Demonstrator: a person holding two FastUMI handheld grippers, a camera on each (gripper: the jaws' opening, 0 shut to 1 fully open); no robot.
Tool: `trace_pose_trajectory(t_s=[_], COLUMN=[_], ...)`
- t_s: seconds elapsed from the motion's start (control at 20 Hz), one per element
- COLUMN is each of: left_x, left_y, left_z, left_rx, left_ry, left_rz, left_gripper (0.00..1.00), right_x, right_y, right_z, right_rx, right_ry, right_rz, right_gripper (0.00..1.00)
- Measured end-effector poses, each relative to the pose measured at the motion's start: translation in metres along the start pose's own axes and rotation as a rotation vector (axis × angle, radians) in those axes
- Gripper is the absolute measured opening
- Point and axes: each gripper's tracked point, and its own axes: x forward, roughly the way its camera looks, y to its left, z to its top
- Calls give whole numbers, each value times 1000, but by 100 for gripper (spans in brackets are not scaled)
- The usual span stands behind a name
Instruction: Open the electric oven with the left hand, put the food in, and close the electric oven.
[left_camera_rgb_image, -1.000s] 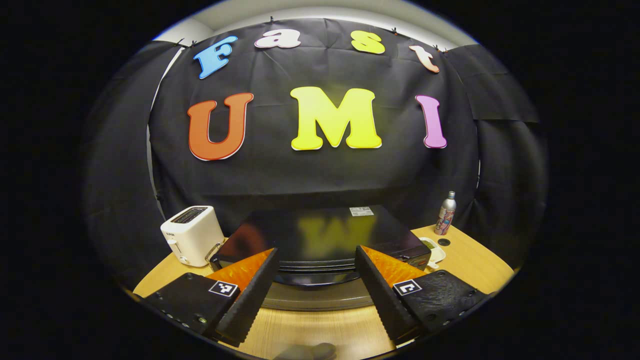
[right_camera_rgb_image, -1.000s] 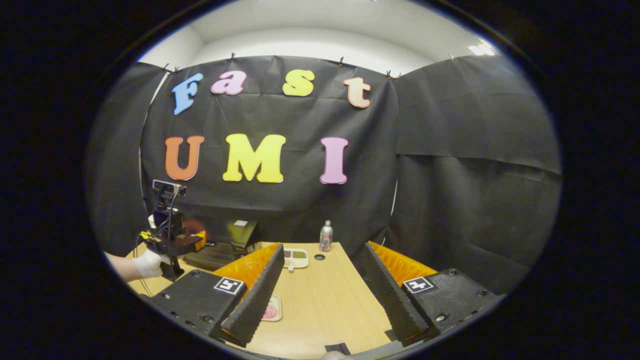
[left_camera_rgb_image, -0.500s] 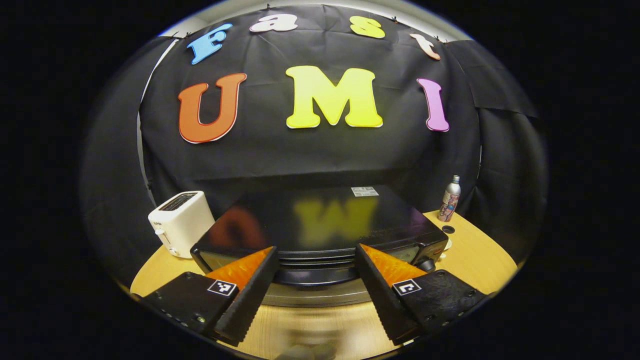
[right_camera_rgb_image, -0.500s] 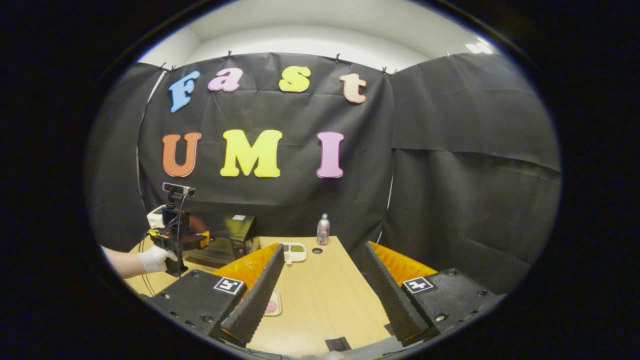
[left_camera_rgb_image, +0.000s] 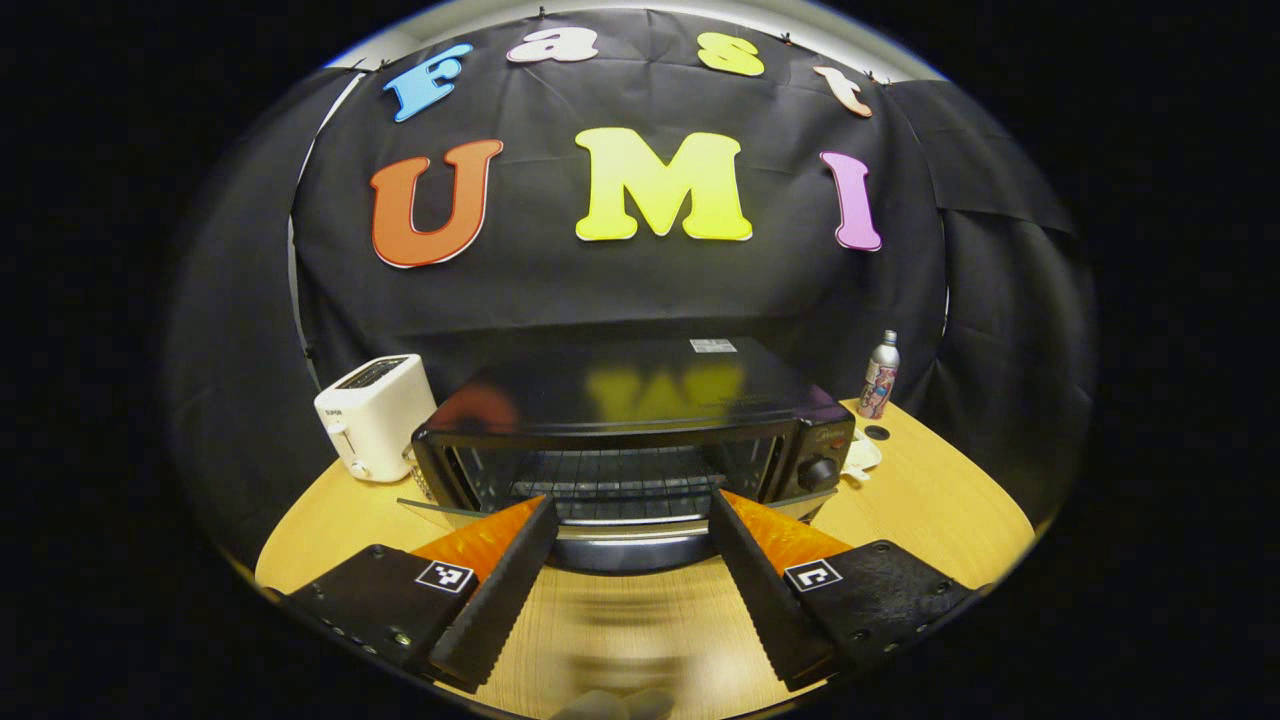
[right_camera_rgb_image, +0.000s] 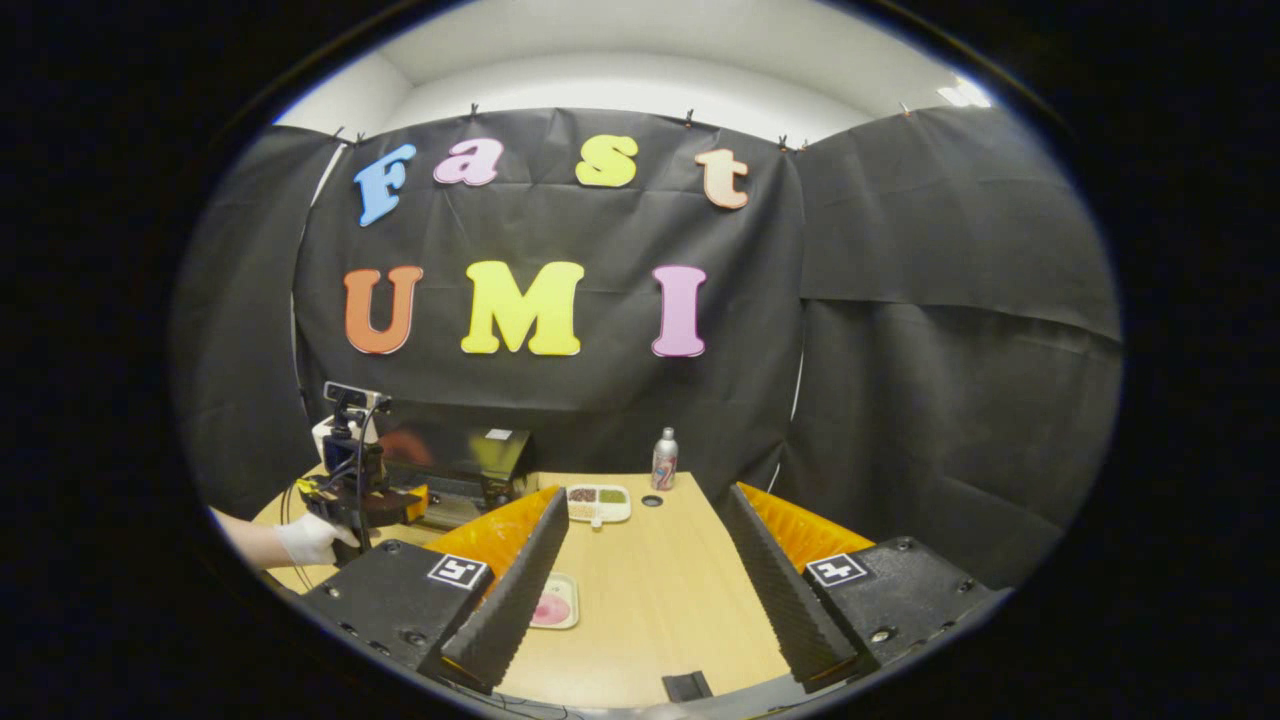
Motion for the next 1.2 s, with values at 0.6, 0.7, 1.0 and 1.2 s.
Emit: trace_pose_trajectory(t_s=[0.6, 0.7, 1.0, 1.2], left_x=[-44, -45, -40, -39], left_y=[-5, -5, -1, 1], left_z=[-103, -116, -163, -167], left_rx=[12, 7, -44, -32], left_ry=[136, 160, 267, 276], left_rz=[-11, -13, 1, 13], left_gripper=[96, 96, 96, 97], right_x=[-21, -23, -20, -10], right_y=[4, 5, 2, -1], right_z=[-16, -17, -28, -42], right_rx=[-19, -5, -16, -2], right_ry=[42, 47, 67, 103], right_rz=[33, 39, 32, 43], right_gripper=[96, 96, 96, 96])
